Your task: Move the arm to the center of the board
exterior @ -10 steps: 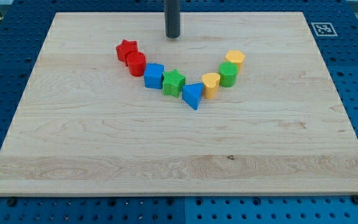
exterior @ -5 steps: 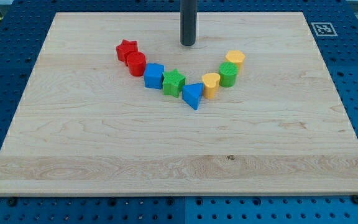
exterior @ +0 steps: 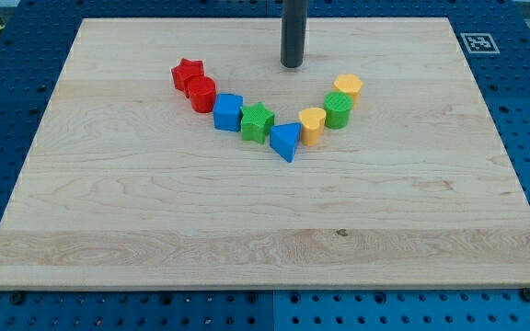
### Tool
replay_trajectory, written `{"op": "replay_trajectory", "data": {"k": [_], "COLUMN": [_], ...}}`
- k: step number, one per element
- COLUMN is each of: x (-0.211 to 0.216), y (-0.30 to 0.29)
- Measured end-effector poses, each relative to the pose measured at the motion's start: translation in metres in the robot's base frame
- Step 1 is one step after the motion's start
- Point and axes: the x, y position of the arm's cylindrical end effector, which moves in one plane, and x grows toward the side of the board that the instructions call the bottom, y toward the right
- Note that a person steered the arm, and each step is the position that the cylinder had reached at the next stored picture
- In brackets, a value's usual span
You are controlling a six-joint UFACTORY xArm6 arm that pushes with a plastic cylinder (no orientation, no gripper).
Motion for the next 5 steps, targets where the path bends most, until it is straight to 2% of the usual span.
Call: {"op": "replay_trajectory", "data": {"k": [5], "x": [0.01], "y": [0.015]}}
